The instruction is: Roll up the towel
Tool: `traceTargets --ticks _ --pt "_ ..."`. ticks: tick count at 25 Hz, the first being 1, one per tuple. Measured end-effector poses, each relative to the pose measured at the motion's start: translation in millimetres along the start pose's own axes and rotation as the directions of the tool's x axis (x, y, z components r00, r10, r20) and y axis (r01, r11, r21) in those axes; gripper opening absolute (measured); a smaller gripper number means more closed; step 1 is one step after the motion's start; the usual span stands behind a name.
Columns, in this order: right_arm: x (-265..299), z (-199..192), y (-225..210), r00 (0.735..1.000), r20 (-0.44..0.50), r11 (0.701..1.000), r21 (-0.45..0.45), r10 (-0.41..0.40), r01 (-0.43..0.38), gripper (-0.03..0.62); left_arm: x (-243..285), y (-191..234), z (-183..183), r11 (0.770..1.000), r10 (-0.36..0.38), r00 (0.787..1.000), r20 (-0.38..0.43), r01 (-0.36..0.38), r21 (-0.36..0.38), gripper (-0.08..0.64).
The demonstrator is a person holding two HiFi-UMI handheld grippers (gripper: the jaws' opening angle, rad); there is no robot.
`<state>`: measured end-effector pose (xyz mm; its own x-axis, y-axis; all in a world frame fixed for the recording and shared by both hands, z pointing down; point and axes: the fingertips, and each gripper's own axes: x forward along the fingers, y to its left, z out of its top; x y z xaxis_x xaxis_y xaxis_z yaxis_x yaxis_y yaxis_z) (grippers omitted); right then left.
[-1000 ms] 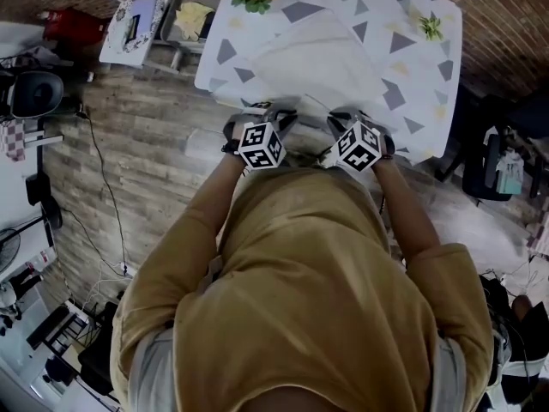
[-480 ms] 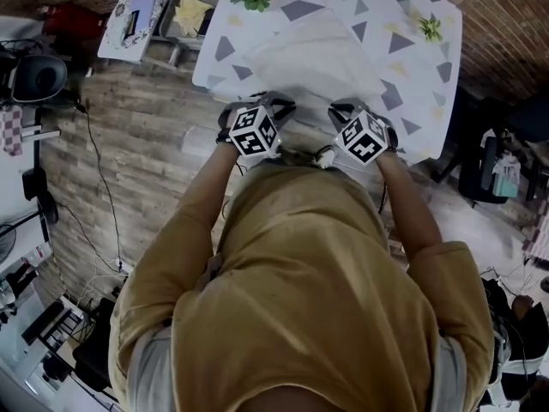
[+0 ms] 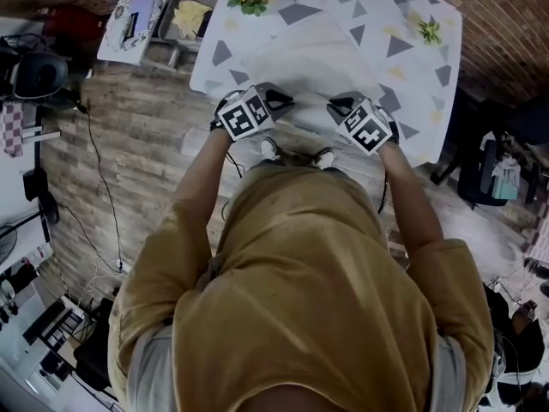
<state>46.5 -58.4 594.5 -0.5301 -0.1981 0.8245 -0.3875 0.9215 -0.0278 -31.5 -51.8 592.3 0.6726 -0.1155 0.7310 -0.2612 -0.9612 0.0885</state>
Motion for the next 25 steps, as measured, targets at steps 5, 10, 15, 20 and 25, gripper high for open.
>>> traceTargets --ticks 5,10,15,20,25 --pt "-11 5 -4 0.995 0.01 0.995 0.029 0.096 -0.096 0.037 -2 4 6 0.992 -0.106 0.994 0.023 0.108 -0.064 0.091" --pt "-8 5 -25 0.989 0.058 0.969 0.196 0.14 -0.148 0.037 -5 26 20 0.95 -0.144 0.981 0.131 0.174 -0.26 0.089" --pt "-11 5 -22 0.968 0.03 0.942 0.223 0.25 -0.25 0.037 -5 13 20 0.914 -0.289 0.955 0.07 0.297 -0.276 0.089" --pt "-5 2 -23 0.954 0.031 0.918 0.267 0.297 -0.294 0.037 -4 14 17 0.882 -0.358 0.932 0.061 0.359 -0.306 0.089" --pt "9 -1 -47 0.971 0.061 0.892 0.384 0.233 -0.239 0.038 7 46 17 0.829 -0.293 0.945 0.146 0.327 -0.453 0.089"
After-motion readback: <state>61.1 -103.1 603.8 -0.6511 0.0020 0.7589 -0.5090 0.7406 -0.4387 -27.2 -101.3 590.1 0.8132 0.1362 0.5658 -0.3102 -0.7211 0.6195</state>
